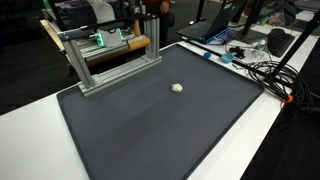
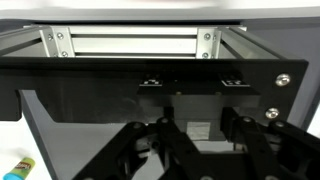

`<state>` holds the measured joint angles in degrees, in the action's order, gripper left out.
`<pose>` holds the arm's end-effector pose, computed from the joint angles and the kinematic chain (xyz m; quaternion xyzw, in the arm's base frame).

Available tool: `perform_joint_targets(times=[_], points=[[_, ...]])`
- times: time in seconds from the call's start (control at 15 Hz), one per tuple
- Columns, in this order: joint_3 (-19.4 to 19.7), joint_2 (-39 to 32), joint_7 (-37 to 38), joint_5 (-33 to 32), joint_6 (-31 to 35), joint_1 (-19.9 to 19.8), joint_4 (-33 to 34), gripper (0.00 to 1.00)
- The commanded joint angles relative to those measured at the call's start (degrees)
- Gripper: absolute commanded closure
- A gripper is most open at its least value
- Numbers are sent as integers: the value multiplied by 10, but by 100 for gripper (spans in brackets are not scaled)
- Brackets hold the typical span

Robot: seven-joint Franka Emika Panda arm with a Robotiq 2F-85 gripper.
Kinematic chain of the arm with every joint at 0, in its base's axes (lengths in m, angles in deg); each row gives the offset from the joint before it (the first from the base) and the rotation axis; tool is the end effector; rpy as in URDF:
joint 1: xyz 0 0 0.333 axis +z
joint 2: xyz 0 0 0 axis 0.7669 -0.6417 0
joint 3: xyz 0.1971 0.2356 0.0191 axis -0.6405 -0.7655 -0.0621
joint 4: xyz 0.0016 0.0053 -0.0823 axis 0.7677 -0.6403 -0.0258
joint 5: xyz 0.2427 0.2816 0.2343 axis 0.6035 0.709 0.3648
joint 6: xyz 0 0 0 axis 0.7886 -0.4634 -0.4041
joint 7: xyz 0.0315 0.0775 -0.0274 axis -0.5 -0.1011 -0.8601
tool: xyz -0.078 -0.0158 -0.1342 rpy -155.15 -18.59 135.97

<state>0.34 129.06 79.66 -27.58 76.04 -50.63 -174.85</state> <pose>0.3891 -0.0025 0.3707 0.9968 -0.0119 0.0727 0.0308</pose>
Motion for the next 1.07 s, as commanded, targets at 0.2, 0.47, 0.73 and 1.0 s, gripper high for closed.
perform_joint_targets(times=[0.2,0.47,0.73,1.0], points=[[0,3,-3,9,14,4,-8,78],[-8,-24,17,-3,63,-10,25,78],[-32,-111,43,-20,105,-23,104,78],[-59,-226,72,-50,74,-34,235,78]])
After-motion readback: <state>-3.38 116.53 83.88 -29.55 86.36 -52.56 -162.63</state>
